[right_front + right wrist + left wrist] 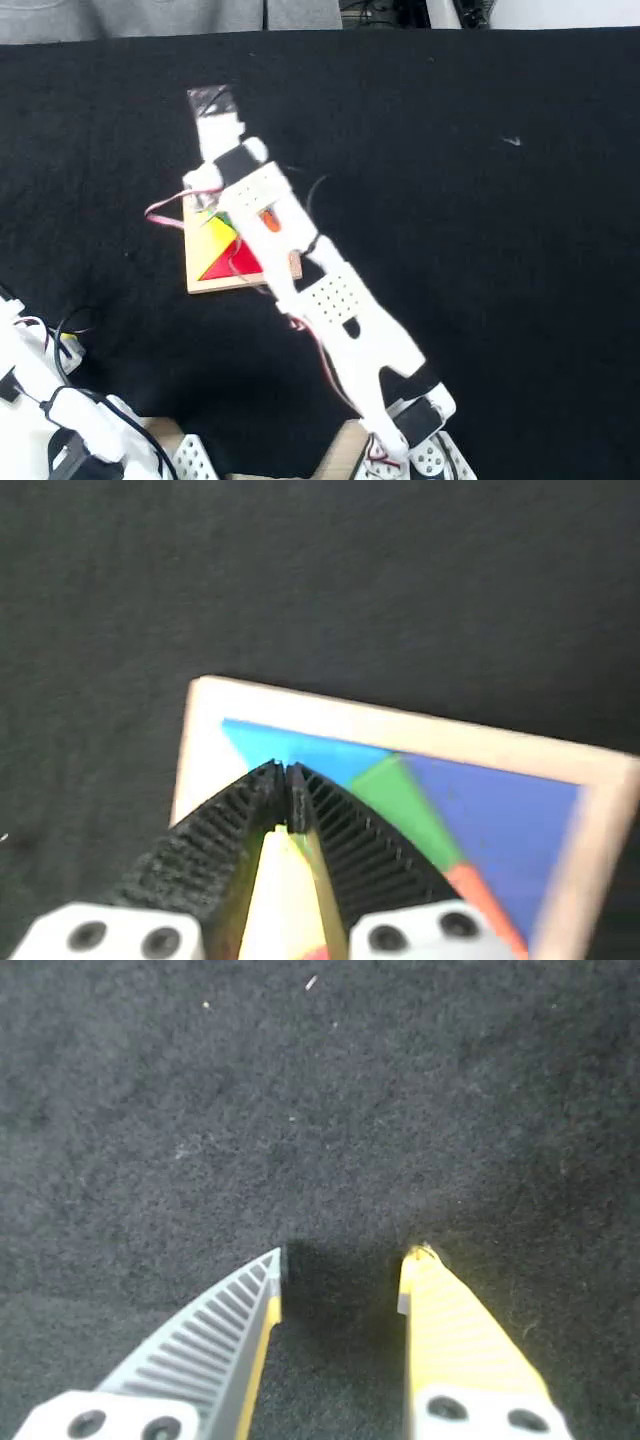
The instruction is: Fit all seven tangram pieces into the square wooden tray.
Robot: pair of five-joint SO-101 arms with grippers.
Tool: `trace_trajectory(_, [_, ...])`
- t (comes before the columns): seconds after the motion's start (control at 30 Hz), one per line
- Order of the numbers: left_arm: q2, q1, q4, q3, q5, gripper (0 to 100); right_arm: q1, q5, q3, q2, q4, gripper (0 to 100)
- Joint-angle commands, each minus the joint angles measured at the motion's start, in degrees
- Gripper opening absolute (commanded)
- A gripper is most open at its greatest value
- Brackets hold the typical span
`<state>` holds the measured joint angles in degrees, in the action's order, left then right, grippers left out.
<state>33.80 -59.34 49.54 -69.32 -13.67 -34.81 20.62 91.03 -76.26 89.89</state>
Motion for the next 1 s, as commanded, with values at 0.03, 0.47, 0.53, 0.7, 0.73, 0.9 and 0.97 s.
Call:
trace_trajectory(0.03, [1.32, -0.48, -0.62, 0.22, -0.09, 19, 3.69, -0.53, 3.38, 2.33, -1.49, 1.1])
trace_trajectory(0.47, [1.32, -0.57, -0.62, 0.22, -0.09, 19, -3.16, -11.08, -0.84, -1.89, -15.47, 1.1])
trace_trajectory(0.53, [1.32, -0.57, -0.62, 0.22, -0.09, 19, -3.52, -11.08, -2.42, -2.15, -13.98, 1.1])
trace_trajectory(0.7, [1.32, -0.57, -0.62, 0.22, -0.09, 19, -3.34, -10.99, -1.71, -2.15, -7.65, 1.1])
trace_trajectory(0.73, [1.32, -0.57, -0.62, 0.22, -0.09, 19, -3.34, -10.99, -1.01, -2.33, -6.33, 1.1])
trace_trajectory(0.9, [1.32, -0.57, -0.62, 0.22, -0.09, 19, -2.29, -10.81, 5.05, -2.15, -1.67, 1.1])
trace_trajectory(0.97, [1.32, -0.57, -0.62, 0.22, -0.09, 19, -0.62, -10.81, 4.70, -1.01, -2.64, 1.1])
